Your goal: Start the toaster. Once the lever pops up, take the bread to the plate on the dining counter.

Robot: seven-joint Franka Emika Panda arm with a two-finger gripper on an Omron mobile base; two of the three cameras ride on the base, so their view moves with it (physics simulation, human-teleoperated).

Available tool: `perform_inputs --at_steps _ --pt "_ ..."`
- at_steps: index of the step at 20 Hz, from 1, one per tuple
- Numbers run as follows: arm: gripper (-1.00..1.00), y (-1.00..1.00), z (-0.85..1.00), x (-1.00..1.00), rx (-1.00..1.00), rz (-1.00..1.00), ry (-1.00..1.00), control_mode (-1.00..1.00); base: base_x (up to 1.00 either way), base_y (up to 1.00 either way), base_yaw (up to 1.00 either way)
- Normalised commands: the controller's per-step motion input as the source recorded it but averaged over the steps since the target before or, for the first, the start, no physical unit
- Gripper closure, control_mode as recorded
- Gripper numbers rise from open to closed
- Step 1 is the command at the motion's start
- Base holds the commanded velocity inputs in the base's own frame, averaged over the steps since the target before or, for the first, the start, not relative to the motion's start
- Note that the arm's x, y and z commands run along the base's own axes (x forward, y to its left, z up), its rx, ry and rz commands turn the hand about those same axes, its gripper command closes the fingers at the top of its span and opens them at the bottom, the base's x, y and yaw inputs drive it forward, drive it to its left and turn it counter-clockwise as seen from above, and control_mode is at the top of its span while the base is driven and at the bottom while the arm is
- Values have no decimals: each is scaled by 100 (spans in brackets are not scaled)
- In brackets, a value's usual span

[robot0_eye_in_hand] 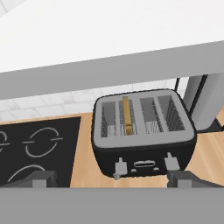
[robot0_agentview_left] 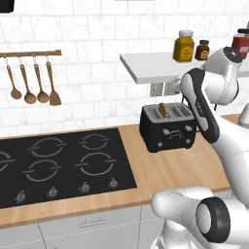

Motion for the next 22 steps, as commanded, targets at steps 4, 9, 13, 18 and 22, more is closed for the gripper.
perform_inputs --at_steps 4,9,13,18,22 --pt "-100 0 0 0 0 0 0 -100 0 0 0" --pt "-100 0 -1 0 0 0 0 -100 0 0 0" --pt "-100 -14 -23 -10 0 0 0 -100 0 0 0" --pt "-100 -31 -22 -12 0 0 -2 -100 0 0 0" --pt "-100 -3 -31 -1 -1 0 -4 -100 0 0 0"
